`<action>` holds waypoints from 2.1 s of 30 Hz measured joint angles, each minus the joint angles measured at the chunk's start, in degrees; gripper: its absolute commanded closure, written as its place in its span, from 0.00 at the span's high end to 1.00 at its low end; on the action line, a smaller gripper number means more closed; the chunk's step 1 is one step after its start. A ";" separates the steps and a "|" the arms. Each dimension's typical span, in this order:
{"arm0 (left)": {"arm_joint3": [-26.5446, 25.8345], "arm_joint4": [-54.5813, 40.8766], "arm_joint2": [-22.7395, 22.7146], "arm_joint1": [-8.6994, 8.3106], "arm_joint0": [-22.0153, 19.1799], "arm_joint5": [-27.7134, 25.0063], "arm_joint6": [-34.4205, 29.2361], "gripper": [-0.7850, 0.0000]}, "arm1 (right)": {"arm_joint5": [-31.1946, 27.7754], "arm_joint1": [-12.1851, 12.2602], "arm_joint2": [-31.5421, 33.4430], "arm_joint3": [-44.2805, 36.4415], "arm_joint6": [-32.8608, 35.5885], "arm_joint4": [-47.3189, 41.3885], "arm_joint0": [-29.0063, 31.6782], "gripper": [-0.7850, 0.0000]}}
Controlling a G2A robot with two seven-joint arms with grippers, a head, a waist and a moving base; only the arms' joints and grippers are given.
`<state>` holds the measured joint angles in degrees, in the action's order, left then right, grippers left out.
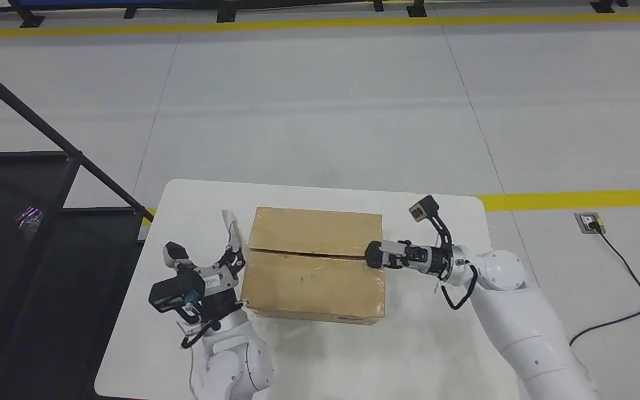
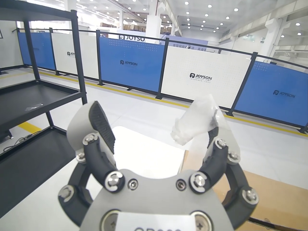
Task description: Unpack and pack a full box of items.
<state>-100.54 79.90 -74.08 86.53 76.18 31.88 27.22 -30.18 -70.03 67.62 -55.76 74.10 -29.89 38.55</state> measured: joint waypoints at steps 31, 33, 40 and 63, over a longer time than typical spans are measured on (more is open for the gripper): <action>7.46 10.00 8.09 1.75 -2.74 -1.62 -1.43 1.00 | -1.03 4.85 7.49 -9.10 -1.03 -4.16 11.36 1.00; 8.30 10.79 8.54 1.84 -2.94 -1.88 -1.74 1.00 | -1.12 4.96 7.33 -8.99 -1.12 -4.36 11.31 1.00; 11.02 13.21 9.61 2.09 -3.75 -2.99 -2.98 1.00 | -1.39 5.33 6.85 -8.66 -1.39 -4.95 11.21 1.00; 11.50 24.46 6.28 1.18 -2.76 -9.20 -5.51 1.00 | -1.31 5.45 3.01 -6.98 -1.30 -2.77 7.59 1.00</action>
<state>-89.04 104.36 -67.80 87.71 73.42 22.68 21.70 -31.48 -64.59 70.63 -62.74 72.80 -32.65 46.13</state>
